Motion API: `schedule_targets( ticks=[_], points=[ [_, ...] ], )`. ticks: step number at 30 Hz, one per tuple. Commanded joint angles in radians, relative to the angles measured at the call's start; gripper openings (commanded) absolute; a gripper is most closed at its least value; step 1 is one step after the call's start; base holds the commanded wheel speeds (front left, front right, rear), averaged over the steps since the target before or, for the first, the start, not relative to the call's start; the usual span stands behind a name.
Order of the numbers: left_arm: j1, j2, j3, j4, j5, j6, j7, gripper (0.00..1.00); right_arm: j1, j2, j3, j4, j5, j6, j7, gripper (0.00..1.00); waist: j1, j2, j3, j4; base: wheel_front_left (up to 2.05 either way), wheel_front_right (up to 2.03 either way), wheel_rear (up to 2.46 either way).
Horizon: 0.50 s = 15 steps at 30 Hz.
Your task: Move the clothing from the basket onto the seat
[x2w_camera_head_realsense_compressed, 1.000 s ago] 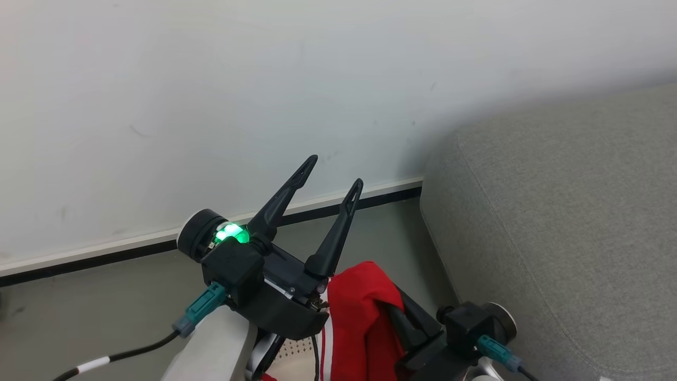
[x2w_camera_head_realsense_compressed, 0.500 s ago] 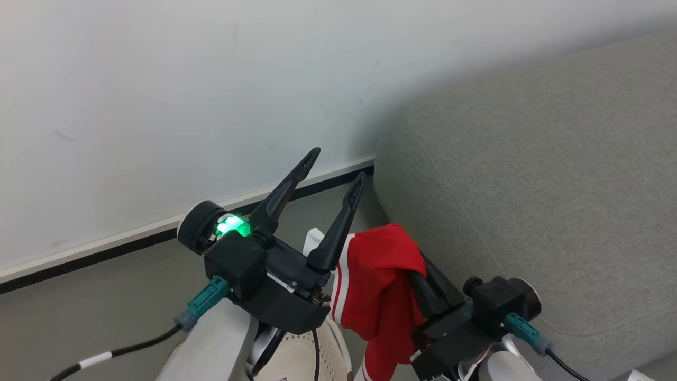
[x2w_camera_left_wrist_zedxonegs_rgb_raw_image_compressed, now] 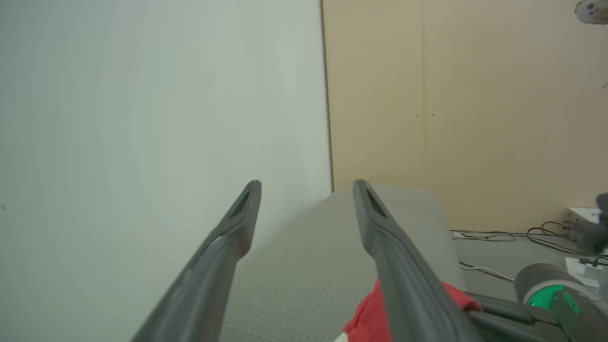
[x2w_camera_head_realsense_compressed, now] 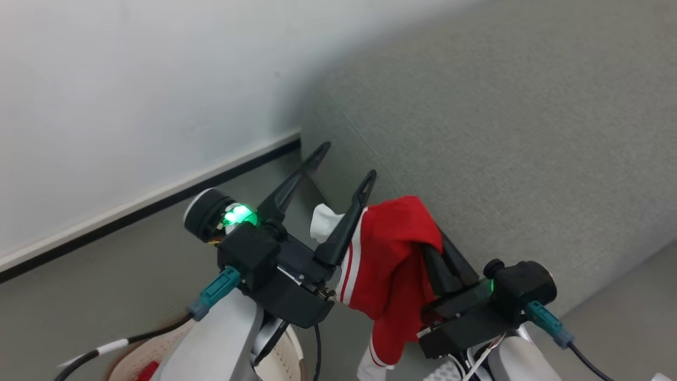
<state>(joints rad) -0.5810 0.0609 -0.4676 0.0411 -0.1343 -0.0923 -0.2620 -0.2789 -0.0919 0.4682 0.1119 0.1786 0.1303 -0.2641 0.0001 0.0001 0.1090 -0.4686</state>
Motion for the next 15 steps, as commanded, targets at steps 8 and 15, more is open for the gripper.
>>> schedule_targets(
  ticks=[8,15],
  points=[
    [-0.067,0.019,-0.06,0.049,0.008,-0.02,0.017,1.0,-0.036,0.031,-0.094,-0.063,-0.008,0.001,-0.001,0.0,-0.0001,-0.0001,0.168,-0.078,0.0,0.0,0.0],
    [-0.125,0.069,-0.116,0.06,0.02,-0.032,0.081,1.0,-0.184,0.04,-0.196,-0.114,0.032,0.001,-0.001,0.0,-0.0001,-0.0001,0.307,-0.088,0.0,0.0,0.0]
  ],
)
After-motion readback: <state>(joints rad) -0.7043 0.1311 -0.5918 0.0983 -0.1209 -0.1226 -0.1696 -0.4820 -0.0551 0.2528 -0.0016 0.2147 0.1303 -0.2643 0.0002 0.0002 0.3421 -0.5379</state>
